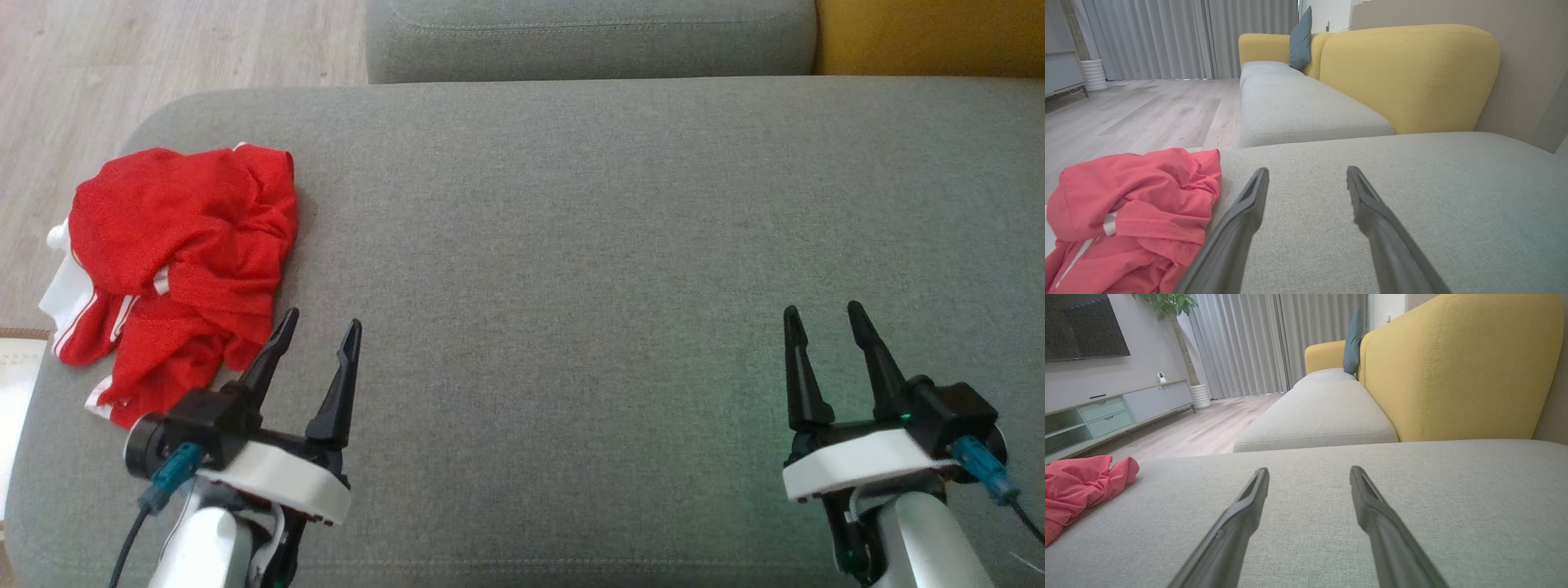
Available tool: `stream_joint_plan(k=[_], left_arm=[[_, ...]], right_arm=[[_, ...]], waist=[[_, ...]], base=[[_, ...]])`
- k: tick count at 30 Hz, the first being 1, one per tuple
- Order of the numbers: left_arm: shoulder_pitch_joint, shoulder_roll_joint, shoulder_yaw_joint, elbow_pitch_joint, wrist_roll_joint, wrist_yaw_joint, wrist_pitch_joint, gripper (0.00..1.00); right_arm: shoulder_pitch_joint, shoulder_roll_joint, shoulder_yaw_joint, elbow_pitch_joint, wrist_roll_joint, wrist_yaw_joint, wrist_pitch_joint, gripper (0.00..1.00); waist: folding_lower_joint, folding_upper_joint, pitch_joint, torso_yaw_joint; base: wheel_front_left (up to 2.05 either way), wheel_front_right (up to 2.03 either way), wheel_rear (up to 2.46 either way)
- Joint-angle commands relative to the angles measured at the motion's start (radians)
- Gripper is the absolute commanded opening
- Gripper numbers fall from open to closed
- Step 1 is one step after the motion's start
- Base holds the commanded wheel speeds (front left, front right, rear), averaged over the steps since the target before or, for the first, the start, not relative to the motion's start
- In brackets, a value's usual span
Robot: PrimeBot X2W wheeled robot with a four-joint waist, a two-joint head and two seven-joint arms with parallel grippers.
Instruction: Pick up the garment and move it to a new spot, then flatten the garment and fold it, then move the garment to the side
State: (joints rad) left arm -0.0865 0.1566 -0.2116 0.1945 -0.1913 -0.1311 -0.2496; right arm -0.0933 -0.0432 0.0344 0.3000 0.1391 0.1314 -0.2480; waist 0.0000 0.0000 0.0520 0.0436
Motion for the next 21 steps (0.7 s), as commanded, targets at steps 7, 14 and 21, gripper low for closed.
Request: stream_joint_plan(k=[7, 14, 21], left_arm=[[-0.056, 0.012, 0.061, -0.005, -0.006, 0.0, -0.012, 1.0], [-0.058, 0.006, 0.077, 0.015, -0.001, 0.0, -0.012, 1.0], [-0.059, -0.001, 0.09, 0.031, 0.005, 0.0, -0.012, 1.0]], right_arm=[[-0.015, -0.007, 0.006, -0.024, 0.021, -0.001, -0.014, 1.0], [-0.004, -0.007, -0.004, -0.021, 0.037, -0.001, -0.014, 1.0], [0.0, -0.007, -0.007, -0.025, 0.042, -0.001, -0.014, 1.0]], waist=[[0.0, 0.0, -0.001, -0.003], [0.0, 0.0, -0.002, -0.004], [0.0, 0.0, -0.004, -0.006]], base=[[0.0, 0.0, 0.0], [0.0, 0.0, 0.0], [0.0, 0.0, 0.0]])
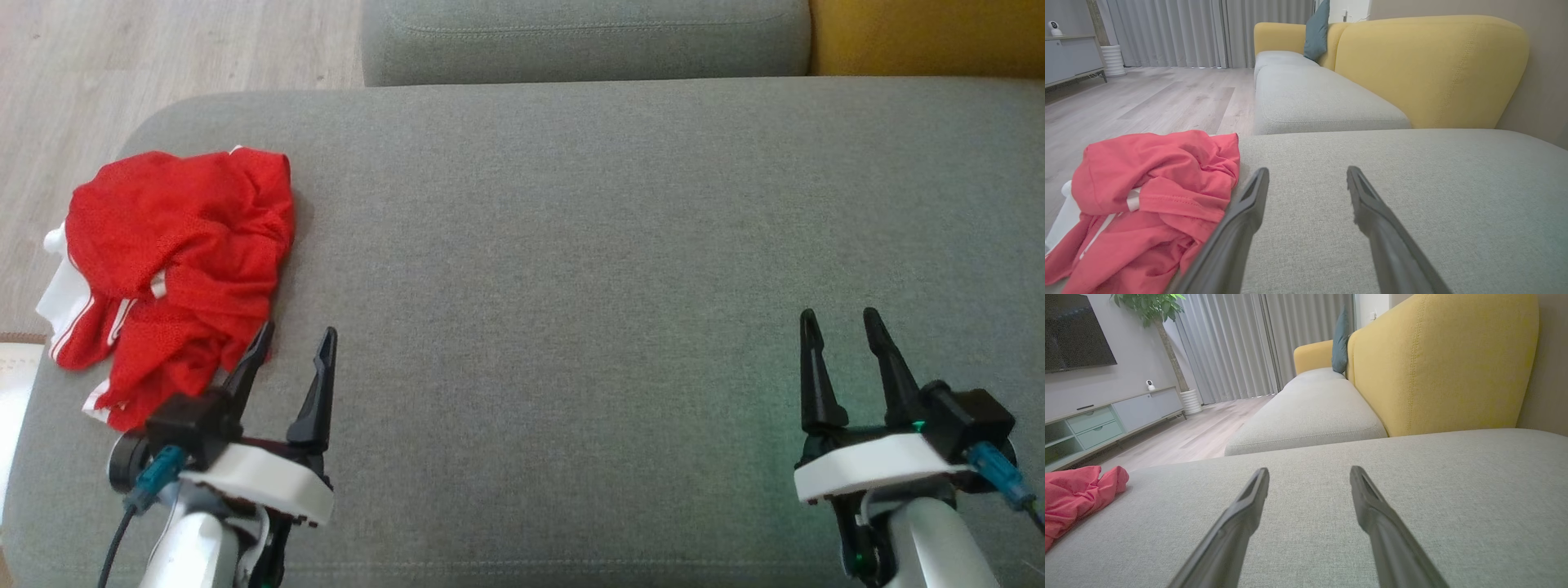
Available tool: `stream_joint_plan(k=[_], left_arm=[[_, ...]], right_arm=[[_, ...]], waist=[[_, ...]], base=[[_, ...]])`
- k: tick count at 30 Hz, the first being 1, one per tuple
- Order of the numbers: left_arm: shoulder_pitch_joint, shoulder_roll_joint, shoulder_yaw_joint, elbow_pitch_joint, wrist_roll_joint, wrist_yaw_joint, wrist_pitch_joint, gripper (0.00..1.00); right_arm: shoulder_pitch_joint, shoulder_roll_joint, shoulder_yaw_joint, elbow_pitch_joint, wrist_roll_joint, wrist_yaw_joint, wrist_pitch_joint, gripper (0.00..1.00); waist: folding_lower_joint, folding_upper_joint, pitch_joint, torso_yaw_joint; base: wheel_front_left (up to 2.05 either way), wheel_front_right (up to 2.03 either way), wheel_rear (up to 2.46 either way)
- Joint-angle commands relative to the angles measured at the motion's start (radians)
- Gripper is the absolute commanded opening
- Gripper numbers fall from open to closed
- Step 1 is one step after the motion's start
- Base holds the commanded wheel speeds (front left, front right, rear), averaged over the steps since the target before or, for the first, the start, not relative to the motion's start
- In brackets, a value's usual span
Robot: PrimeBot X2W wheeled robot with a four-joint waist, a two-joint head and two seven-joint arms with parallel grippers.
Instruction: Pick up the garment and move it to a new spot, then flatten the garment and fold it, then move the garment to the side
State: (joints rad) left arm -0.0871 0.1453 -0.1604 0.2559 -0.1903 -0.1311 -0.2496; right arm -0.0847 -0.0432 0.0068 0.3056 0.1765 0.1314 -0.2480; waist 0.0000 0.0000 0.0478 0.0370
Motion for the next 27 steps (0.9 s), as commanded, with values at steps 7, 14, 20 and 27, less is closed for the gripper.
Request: stream_joint_plan(k=[7, 14, 20, 27], left_arm=[[-0.061, 0.007, 0.043, -0.018, 0.01, 0.0, -0.012, 1.0], [-0.062, 0.004, 0.044, -0.012, 0.016, 0.0, -0.012, 1.0], [-0.062, 0.006, 0.043, -0.009, 0.02, 0.0, -0.012, 1.0], [-0.064, 0.007, 0.049, -0.011, 0.018, 0.0, -0.012, 1.0]], right_arm=[[-0.006, -0.007, 0.02, -0.036, 0.0, -0.001, -0.014, 1.0], [-0.006, -0.007, 0.017, -0.038, 0.0, -0.001, -0.014, 1.0], [-0.004, -0.007, 0.013, -0.04, -0.003, -0.001, -0.014, 1.0], [0.0, -0.007, 0.003, -0.051, -0.005, -0.001, -0.014, 1.0]], waist=[[0.0, 0.0, -0.002, 0.0], [0.0, 0.0, -0.005, 0.001], [0.0, 0.0, -0.008, 0.002], [0.0, 0.0, -0.007, 0.018]], base=[[0.0, 0.0, 0.0], [0.0, 0.0, 0.0], [0.0, 0.0, 0.0], [0.0, 0.0, 0.0]])
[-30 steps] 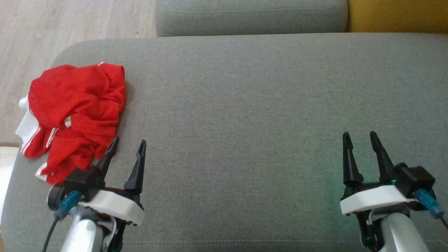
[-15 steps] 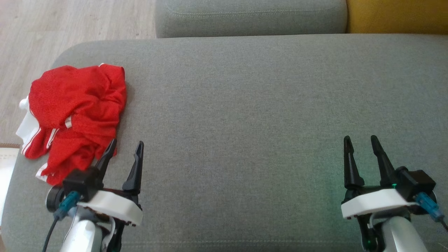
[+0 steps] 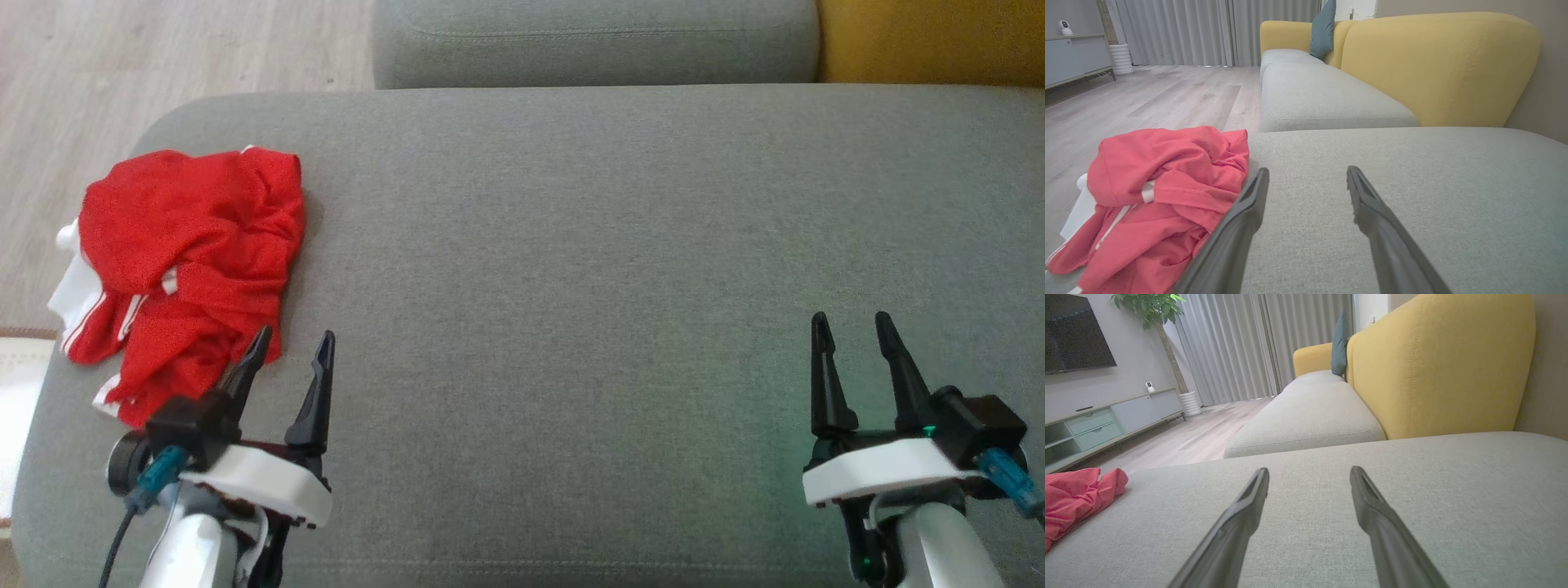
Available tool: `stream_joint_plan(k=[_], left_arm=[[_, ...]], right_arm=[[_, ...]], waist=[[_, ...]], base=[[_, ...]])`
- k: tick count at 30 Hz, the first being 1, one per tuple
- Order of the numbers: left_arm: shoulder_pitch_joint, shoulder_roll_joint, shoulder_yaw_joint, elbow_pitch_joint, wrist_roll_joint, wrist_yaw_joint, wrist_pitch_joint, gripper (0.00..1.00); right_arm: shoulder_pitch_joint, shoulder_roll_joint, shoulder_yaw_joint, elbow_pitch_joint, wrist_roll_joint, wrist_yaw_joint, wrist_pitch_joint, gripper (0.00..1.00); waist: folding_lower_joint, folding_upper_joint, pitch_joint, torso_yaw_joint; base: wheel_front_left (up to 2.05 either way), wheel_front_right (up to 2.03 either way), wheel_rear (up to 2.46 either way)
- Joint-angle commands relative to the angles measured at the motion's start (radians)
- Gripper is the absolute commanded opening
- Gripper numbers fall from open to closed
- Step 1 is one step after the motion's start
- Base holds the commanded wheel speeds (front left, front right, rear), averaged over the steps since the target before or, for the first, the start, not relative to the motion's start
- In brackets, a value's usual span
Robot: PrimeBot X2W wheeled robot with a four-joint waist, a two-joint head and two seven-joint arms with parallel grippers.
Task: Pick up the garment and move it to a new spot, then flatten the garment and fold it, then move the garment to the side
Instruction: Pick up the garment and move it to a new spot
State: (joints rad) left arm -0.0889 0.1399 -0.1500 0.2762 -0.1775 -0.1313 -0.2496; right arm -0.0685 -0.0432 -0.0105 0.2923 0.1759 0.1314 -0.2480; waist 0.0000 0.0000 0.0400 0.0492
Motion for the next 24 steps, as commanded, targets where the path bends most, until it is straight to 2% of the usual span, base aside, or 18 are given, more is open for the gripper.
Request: stream_joint_plan(k=[1, 24], left_arm=[[-0.063, 0.012, 0.042, -0.03, 0.004, 0.001, -0.012, 1.0], [-0.077, 0.009, 0.119, -0.018, 0.002, 0.001, -0.012, 1.0]], right_arm=[[-0.016, -0.007, 0.02, -0.04, -0.006, -0.001, -0.014, 1.0], [-0.036, -0.007, 0.08, -0.073, -0.017, -0.001, -0.014, 1.0]], waist=[[0.0, 0.0, 0.002, 0.011], [0.0, 0.0, 0.01, 0.253]], base=[[0.0, 0.0, 0.0], [0.0, 0.0, 0.0]])
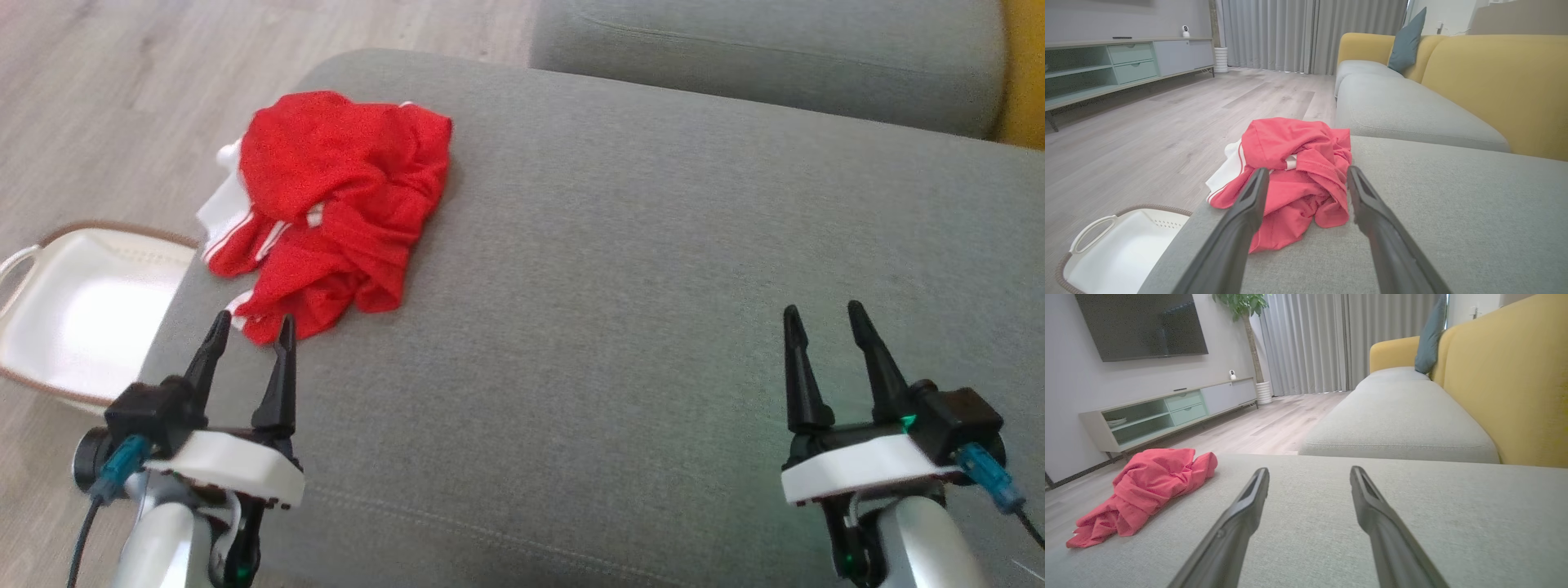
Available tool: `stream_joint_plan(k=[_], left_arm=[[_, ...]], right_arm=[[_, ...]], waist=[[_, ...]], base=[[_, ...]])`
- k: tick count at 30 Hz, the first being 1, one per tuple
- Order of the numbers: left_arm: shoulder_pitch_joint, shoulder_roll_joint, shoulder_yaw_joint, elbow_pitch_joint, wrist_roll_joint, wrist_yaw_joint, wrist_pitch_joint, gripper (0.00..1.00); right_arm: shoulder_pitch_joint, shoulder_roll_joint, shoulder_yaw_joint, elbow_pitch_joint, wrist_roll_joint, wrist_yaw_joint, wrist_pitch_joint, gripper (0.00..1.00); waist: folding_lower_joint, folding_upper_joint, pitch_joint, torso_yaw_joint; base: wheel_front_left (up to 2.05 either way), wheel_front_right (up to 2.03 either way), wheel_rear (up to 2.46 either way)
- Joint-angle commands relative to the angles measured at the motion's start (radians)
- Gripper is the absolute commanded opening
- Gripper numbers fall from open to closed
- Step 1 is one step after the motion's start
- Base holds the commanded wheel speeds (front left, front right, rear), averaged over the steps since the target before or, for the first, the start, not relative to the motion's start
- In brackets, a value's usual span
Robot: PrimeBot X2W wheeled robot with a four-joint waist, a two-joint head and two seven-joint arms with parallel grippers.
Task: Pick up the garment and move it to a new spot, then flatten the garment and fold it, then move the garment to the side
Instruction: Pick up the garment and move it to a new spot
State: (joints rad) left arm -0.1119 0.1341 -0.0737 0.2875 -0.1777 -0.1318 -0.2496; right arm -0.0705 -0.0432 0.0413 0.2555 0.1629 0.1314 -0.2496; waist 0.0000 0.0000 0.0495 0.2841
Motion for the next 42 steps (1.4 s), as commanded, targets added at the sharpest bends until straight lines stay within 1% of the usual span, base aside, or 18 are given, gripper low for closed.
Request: stream_joint_plan(k=[1, 9, 25, 34, 39, 42], left_arm=[[-0.054, 0.015, 0.044, -0.028, 0.003, 0.001, -0.012, 1.0], [-0.051, 0.013, 0.057, -0.028, 0.005, 0.001, -0.012, 1.0], [-0.061, 0.006, 0.065, -0.027, 0.005, 0.001, -0.012, 1.0], [-0.132, 0.015, 0.041, -0.012, -0.009, 0.001, -0.012, 1.0], [-0.23, 0.033, 0.016, 0.039, -0.056, 0.001, -0.012, 1.0], [-0.31, 0.057, -0.014, 0.088, -0.085, 0.001, -0.012, 1.0]], right_arm=[[-0.036, -0.007, 0.034, -0.037, -0.002, -0.001, -0.012, 1.0], [-0.039, -0.007, 0.052, -0.045, -0.011, -0.001, -0.011, 1.0], [-0.039, -0.007, 0.048, -0.071, -0.026, -0.001, 0.01, 1.0], [-0.066, -0.007, 0.055, -0.09, -0.042, -0.001, 0.027, 1.0], [-0.093, -0.007, 0.053, -0.109, -0.061, -0.001, 0.048, 1.0], [-0.106, -0.007, 0.048, -0.129, -0.079, -0.001, 0.065, 1.0]], waist=[[0.0, 0.0, 0.0, 0.024], [0.0, 0.0, 0.0, 0.055], [0.0, 0.0, 0.015, 0.052], [0.0, 0.0, 0.082, 0.03], [0.0, 0.0, 0.15, 0.009], [0.0, 0.0, 0.197, 0.0]], base=[[0.0, 0.0, 0.0], [0.0, 0.0, 0.0], [0.0, 0.0, 0.0], [0.0, 0.0, 0.0], [0.0, 0.0, 0.0], [0.0, 0.0, 0.0]])
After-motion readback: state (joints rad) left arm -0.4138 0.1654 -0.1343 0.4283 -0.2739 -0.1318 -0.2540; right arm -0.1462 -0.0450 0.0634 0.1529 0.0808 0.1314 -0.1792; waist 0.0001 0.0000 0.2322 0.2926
